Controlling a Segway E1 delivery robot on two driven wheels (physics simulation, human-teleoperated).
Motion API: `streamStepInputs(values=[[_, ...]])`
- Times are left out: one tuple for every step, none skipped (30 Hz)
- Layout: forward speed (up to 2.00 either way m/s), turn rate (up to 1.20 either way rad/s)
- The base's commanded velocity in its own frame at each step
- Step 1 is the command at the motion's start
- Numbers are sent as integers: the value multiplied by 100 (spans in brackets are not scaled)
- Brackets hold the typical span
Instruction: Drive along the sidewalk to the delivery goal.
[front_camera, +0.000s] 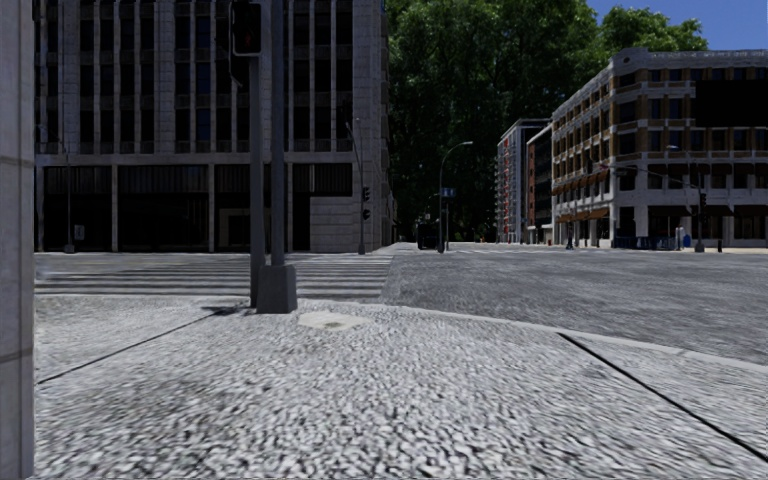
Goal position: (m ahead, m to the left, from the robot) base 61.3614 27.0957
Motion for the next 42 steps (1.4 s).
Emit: streamStepInputs(values=[[185, 0], [185, 0], [185, 0], [184, 21], [184, 65], [184, 65], [184, 120], [184, 120], [184, 120], [184, 120], [184, 120], [184, 120], [184, 120], [184, 120], [184, 120], [184, 120], [184, 120], [184, 120], [184, 120], [184, 120], [184, 120], [184, 120], [184, 120], [184, 75], [184, 30], [184, 21], [184, 21], [184, 18], [184, 17], [184, 16], [184, 16], [184, 16], [184, 16], [184, 16], [184, 16], [184, 16], [184, 15], [184, 12], [184, 10], [184, 10], [184, 8], [184, 8]])
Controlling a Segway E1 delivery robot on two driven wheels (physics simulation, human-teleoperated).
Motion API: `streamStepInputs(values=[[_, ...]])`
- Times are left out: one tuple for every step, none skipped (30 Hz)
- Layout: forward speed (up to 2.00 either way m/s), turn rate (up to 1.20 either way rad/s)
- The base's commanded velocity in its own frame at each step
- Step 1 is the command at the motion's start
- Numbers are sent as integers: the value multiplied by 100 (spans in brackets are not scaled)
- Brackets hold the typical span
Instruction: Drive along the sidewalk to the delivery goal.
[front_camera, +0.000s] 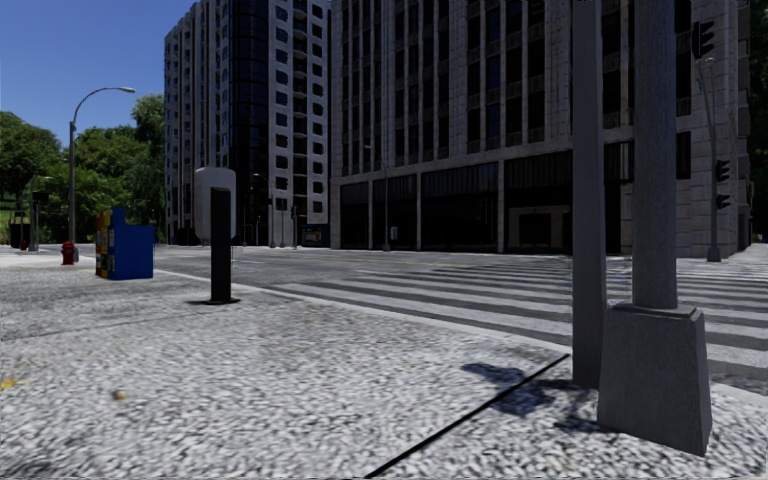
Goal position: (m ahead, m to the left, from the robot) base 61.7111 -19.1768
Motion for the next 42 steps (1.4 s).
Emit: streamStepInputs(values=[[184, 7], [184, 7], [184, 7], [184, 6], [184, 6], [184, 4], [184, 2], [184, 1], [184, 0], [184, 0], [184, 0], [184, 0], [184, 0], [184, 0], [184, 0], [184, 0], [184, 0], [184, 0], [184, 0], [184, 0], [184, -52], [184, -52], [184, -59], [184, -65], [184, -76], [184, -82], [184, -85], [184, -95], [184, -101], [184, -103], [184, -103], [184, -103], [184, -103], [184, -103], [184, -103], [184, -103], [184, -103], [184, -103], [184, -103], [184, -103], [184, -103], [184, -95]])
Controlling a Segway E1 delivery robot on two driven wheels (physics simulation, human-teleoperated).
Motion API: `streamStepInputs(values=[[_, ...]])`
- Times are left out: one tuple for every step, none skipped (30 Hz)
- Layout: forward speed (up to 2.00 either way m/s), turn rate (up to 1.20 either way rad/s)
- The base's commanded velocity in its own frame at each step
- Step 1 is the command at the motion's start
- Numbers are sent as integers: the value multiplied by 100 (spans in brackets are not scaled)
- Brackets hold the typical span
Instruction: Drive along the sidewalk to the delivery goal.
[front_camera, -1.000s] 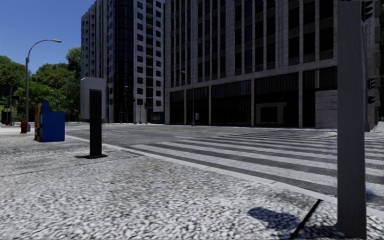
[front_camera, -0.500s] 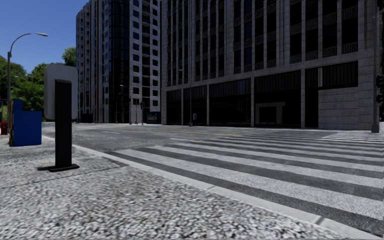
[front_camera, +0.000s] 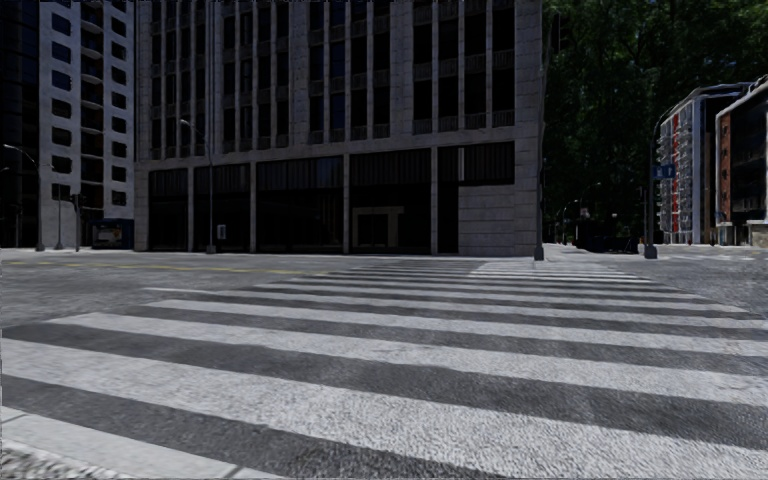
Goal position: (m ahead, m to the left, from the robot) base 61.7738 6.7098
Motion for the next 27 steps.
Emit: streamStepInputs(values=[[184, -7], [184, 0], [184, 0], [184, 0], [184, 0], [184, 0], [184, 0], [184, 0], [184, 0], [184, 0], [184, 0], [184, 0], [184, 0], [184, 0], [184, 0], [184, 0], [184, 0], [184, 0], [184, 0], [184, 0], [184, 0], [184, 0], [184, 0], [184, 0], [184, 0], [184, 0], [184, 0]])
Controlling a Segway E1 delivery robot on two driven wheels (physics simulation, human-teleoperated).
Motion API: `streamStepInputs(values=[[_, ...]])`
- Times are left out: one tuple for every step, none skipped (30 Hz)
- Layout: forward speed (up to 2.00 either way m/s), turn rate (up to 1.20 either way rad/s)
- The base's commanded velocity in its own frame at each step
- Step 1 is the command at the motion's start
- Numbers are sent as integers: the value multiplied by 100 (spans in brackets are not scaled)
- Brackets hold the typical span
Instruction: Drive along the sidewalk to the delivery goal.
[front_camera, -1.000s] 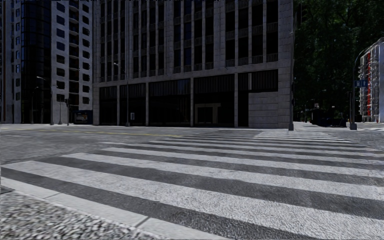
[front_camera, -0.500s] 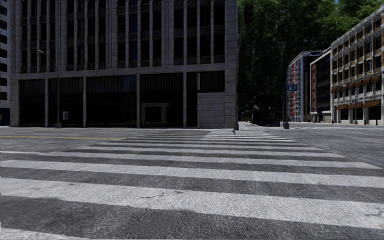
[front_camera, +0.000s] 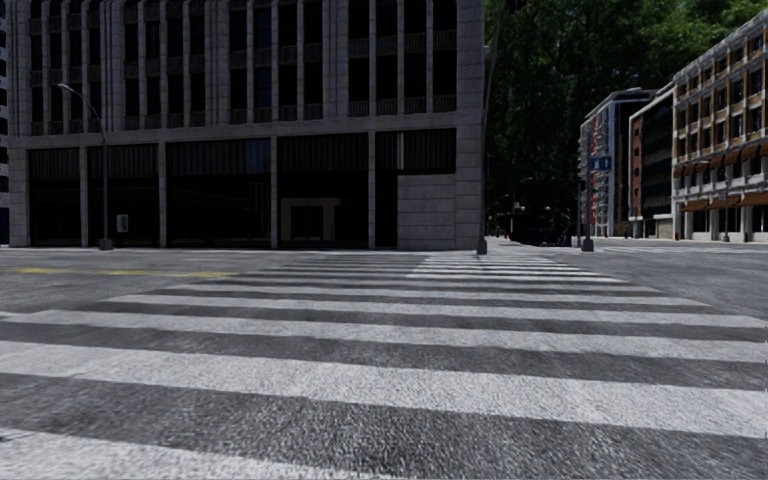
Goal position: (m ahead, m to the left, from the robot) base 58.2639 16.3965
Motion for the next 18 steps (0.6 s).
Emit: streamStepInputs(values=[[184, 0], [184, 0], [184, 0], [184, 0], [184, 0], [184, 0], [184, 0], [184, 0], [184, 0], [184, 0], [184, 0], [184, 0], [184, 0], [184, 0], [184, 0], [184, 0], [184, 0], [184, 0]])
